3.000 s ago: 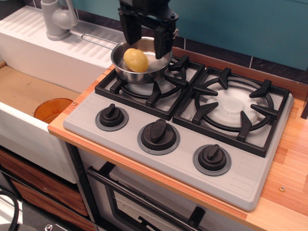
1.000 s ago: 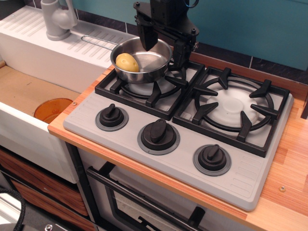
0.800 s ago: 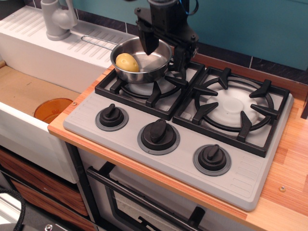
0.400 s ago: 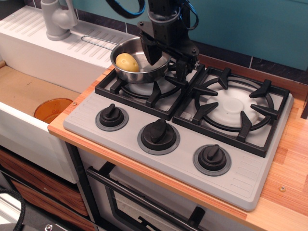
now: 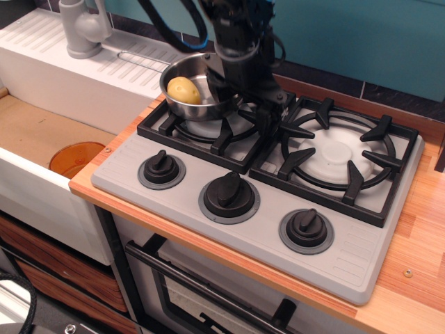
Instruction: Put potato in pot or pan an put pot or pan on stove
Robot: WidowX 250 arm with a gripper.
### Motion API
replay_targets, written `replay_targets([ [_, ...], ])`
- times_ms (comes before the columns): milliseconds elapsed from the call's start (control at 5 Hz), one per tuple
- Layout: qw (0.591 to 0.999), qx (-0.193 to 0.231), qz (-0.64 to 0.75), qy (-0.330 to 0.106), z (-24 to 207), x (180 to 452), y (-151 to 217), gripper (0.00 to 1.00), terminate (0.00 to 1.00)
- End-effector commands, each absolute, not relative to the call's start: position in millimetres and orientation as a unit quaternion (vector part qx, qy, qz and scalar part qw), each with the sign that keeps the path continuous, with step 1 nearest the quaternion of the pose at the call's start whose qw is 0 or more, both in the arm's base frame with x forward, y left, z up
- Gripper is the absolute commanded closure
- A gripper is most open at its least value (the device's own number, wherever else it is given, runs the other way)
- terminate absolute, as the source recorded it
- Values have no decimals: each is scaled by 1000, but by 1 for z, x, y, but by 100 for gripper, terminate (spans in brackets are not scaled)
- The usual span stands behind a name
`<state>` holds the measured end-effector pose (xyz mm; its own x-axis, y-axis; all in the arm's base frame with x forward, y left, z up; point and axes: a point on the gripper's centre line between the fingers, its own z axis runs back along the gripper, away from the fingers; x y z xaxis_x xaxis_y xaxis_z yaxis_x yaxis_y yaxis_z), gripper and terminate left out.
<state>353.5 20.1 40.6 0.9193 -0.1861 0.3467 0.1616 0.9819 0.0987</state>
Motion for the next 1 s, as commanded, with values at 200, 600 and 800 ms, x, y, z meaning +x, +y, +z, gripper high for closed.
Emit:
replay_targets([
  [200, 980, 31, -77, -182, 55, 351, 14, 100, 0],
  [600, 982, 21, -69, -175, 63, 350, 10, 100, 0],
  [800, 984, 23, -66, -166, 79, 350, 7, 100, 0],
])
